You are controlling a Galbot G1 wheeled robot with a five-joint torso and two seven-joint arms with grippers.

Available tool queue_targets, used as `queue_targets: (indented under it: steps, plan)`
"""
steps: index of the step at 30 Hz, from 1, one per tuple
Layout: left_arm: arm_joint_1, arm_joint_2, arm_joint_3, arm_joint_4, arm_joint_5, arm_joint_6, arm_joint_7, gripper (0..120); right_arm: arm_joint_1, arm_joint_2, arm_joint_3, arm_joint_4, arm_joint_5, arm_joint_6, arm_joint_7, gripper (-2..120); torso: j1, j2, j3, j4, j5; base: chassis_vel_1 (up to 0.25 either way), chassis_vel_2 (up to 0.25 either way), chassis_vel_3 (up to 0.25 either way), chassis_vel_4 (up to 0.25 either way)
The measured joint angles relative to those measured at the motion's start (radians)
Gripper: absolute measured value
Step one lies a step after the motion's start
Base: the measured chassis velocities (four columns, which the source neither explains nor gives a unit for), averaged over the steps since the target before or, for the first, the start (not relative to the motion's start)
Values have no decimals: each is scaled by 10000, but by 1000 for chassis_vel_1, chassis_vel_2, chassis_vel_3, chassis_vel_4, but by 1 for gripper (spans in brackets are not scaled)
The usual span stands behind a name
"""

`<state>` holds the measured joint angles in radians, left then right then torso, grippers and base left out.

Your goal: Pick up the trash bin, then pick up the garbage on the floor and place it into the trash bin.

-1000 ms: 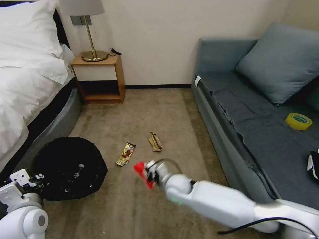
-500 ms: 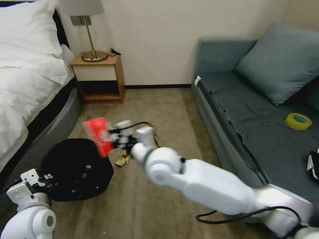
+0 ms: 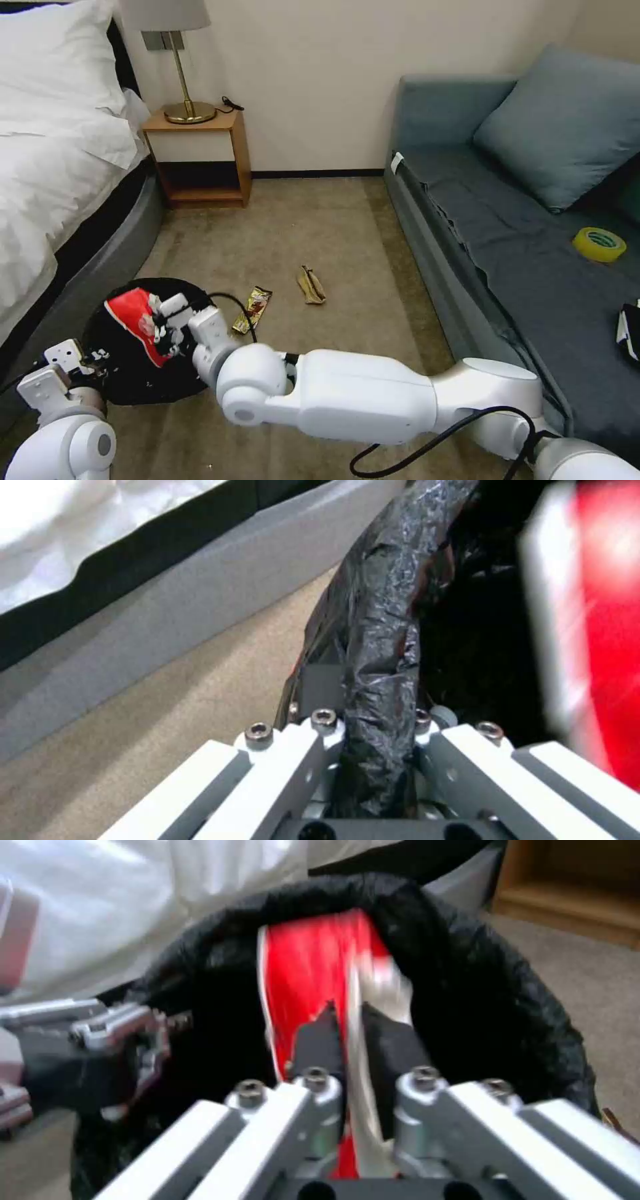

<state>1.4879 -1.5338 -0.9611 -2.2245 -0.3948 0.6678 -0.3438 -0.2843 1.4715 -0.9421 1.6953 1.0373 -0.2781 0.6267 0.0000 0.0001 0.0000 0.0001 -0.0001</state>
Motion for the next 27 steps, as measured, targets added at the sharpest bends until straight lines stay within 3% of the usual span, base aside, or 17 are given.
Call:
queue_targets:
  steps: [3, 9, 11, 14, 16, 18, 19, 20, 22, 25, 26, 27]
  plan:
    - [13, -17, -2, -61, 2, 1, 2, 3, 42, -151, -22, 85, -112, -42, -37, 25, 0, 0, 0, -1, -1, 0, 0, 0, 0]
    - [19, -17, -4, -104, 1, 1, 5, 3, 21, -382, 116, 427, -185, -72, -43, 44, 0, 0, 0, -1, 0, 0, 0, 0, 0]
    - [22, -19, -9, -112, -1, 1, 4, 3, -7, -620, 588, 878, -275, -136, -48, 54, 0, 0, 0, 0, 1, 0, 0, 0, 0]
    - [34, -18, -9, -122, -4, 3, 4, 3, -20, -942, 1155, 1284, -497, -162, -218, 61, 0, 0, 0, -1, 1, 0, 0, 0, 0]
    - [52, -6, -13, -157, -21, 3, 9, 3, -163, -1538, 2083, 1868, -997, -35, -796, 71, 0, 0, 0, 0, 3, 0, 0, 0, 0]
    - [53, -4, -15, -160, -23, 3, 11, 3, -196, -1631, 2230, 1945, -1081, 1, -881, 73, 0, -1, 0, 0, 3, 0, 0, 0, 0]
    - [67, 15, -53, -178, -35, 3, 21, 3, -519, -2361, 3138, 2398, -1762, 385, -1538, 82, 0, -1, -1, -5, 3, 0, 0, 0, 0]
    - [80, 25, -52, -205, -52, 2, 29, 3, -802, -2816, 3671, 2660, -2305, 688, -1975, 85, 1, -1, 1, 5, 5, 0, 0, 0, 0]
    - [130, 53, -83, -238, -83, 1, 39, 3, -1619, -4100, 4819, 3302, -3484, 1267, -2456, 93, 0, -2, 0, -2, 4, 0, 0, 0, 0]
    - [141, 59, -93, -239, -85, -3, 38, 3, -1938, -4470, 5150, 3523, -3756, 1403, -2503, 95, 0, -2, 0, -6, 6, 0, 0, 0, 0]
    - [186, 71, -86, -213, -97, -58, 96, 3, -3853, -5703, 7241, 4451, -5239, 1960, -2594, 100, 0, -2, -1, -2, 6, 0, 0, 0, 0]
    - [193, 73, -87, -207, -92, -73, 79, 3, -4588, -5779, 7932, 4724, -5498, 2016, -2554, 100, -1, -1, -1, -2, 5, 0, 0, 0, 0]
